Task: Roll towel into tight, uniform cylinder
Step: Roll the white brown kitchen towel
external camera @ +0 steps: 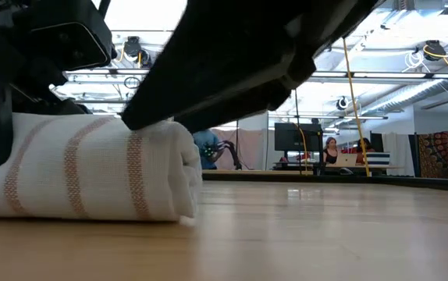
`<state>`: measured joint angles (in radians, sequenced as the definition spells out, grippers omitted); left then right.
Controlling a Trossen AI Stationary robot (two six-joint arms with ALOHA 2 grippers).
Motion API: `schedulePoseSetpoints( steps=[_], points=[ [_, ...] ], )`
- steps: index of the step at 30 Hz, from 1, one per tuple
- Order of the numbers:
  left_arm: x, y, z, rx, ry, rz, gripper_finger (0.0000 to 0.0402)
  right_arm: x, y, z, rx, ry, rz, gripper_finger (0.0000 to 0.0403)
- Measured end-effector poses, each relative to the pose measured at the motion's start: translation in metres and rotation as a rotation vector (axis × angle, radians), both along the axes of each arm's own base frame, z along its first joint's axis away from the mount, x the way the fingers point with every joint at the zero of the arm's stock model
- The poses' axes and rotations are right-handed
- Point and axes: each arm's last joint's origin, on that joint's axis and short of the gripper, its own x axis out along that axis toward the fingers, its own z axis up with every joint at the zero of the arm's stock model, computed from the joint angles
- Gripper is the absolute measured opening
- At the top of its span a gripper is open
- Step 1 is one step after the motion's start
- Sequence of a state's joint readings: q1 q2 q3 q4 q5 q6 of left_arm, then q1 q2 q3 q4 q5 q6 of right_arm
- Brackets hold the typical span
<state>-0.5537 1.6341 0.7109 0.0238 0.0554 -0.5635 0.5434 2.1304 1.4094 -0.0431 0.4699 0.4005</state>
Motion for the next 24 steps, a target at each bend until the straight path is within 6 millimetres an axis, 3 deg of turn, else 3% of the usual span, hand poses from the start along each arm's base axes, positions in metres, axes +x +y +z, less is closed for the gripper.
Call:
schedulePoseSetpoints(
  steps=[24],
  points=[
    [0.008,0.014,0.0,-0.08,0.043,0.004,0.0161,0.013,-0.019,-0.003,0.129,0.04,0.081,0.0339]
  ],
)
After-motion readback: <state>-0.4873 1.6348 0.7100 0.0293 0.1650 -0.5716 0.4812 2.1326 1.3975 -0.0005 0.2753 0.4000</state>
